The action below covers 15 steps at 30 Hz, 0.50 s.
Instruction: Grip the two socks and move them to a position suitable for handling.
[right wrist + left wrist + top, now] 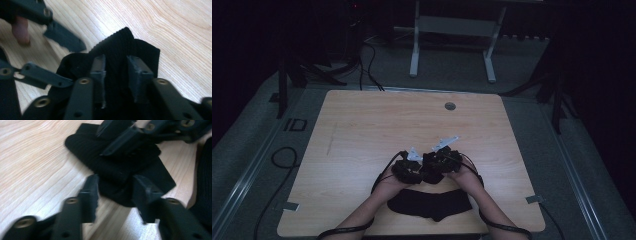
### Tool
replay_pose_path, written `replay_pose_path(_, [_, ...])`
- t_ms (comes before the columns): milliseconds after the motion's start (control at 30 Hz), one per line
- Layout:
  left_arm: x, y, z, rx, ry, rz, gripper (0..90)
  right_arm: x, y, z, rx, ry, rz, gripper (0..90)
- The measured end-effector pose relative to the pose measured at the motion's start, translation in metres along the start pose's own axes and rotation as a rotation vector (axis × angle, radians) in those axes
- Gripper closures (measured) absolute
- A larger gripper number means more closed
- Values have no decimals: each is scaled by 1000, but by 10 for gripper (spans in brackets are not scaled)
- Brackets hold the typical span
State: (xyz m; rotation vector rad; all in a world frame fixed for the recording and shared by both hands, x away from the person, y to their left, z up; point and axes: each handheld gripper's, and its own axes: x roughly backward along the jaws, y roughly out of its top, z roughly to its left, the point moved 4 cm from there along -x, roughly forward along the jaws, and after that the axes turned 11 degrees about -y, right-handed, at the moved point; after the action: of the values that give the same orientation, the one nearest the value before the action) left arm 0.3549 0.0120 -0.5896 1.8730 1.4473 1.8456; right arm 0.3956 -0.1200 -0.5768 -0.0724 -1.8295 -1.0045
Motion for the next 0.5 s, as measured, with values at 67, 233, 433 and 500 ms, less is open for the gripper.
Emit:
replay_pose_path(67, [0,1,-2,-14,14,5,762,1,0,0,0,1,-5,743])
replay_pose_path(233, [7,0,-2,-7,18,-30,859,13,1,-3,-13,7,-38,799])
replay_pose_path(433, [30,-4,9,31,28,-63,864,36,4,-14,-54,4,-101,805])
replay_pose_path(500, [39,-6,12,43,35,-77,864,42,3,-18,-65,1,-111,805])
